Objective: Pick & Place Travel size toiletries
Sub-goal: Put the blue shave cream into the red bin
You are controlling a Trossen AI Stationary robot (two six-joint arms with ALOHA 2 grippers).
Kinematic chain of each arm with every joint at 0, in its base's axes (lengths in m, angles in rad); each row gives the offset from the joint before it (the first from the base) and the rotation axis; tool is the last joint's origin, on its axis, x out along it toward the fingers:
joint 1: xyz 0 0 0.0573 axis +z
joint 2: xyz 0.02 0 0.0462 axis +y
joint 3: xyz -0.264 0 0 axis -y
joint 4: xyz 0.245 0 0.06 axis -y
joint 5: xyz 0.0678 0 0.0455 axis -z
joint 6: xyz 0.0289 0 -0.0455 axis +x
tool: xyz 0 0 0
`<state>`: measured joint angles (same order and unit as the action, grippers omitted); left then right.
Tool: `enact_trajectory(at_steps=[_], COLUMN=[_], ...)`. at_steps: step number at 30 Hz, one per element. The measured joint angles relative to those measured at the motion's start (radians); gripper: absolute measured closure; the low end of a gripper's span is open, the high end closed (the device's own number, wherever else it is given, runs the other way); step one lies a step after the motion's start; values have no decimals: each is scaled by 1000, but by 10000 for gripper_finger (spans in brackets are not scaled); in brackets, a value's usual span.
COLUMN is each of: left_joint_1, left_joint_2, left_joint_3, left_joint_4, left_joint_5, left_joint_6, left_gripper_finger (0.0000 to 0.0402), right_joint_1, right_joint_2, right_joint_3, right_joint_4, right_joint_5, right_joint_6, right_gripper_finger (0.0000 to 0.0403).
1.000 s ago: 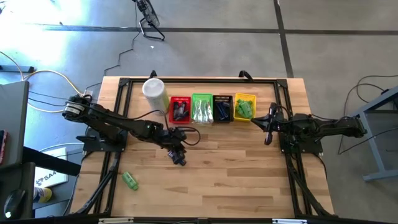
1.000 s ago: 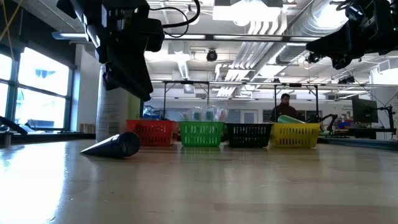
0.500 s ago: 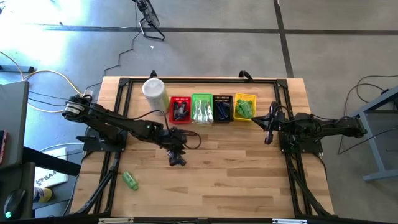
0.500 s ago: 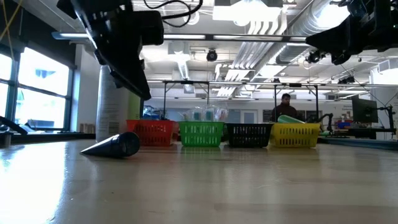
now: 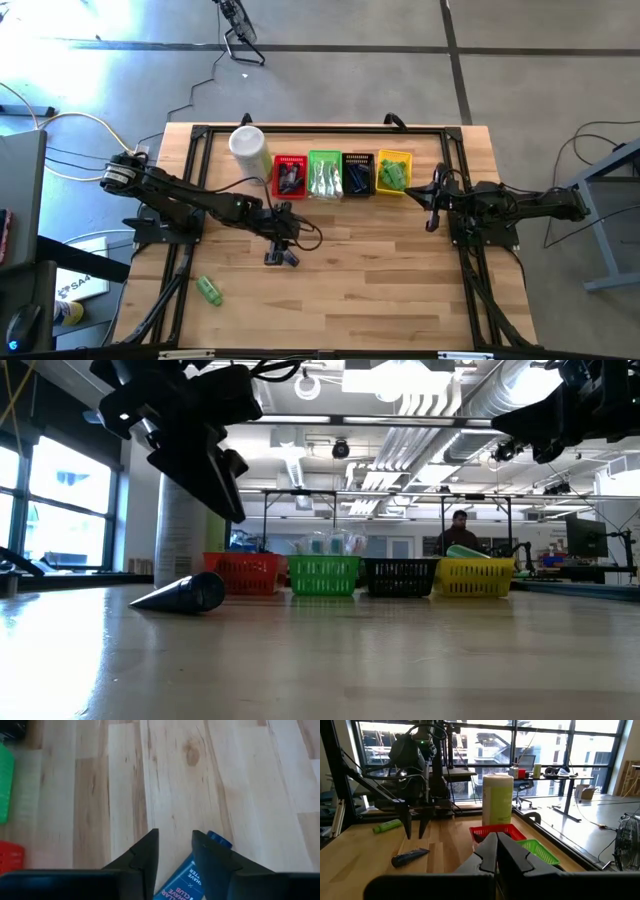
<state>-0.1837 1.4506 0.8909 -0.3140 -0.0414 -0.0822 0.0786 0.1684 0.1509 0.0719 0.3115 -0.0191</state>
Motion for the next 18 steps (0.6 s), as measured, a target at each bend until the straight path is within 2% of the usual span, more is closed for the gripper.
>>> enact_trajectory(at_steps=[12,18], left_joint_1=[0,0], left_joint_2=[0,0], left_joint_3=[0,0], left_joint_4=[-3,-3], left_joint_5=[-14,37], left_joint_6=[33,33], left_gripper_finger=[163,134], right_joint_1=[0,0], right_joint_2=[0,0], right_joint_3=[0,0], right_joint_4=[-7,-7], right_joint_5=[0,0], right_joint_6=[25,26], right_gripper_finger=[400,400])
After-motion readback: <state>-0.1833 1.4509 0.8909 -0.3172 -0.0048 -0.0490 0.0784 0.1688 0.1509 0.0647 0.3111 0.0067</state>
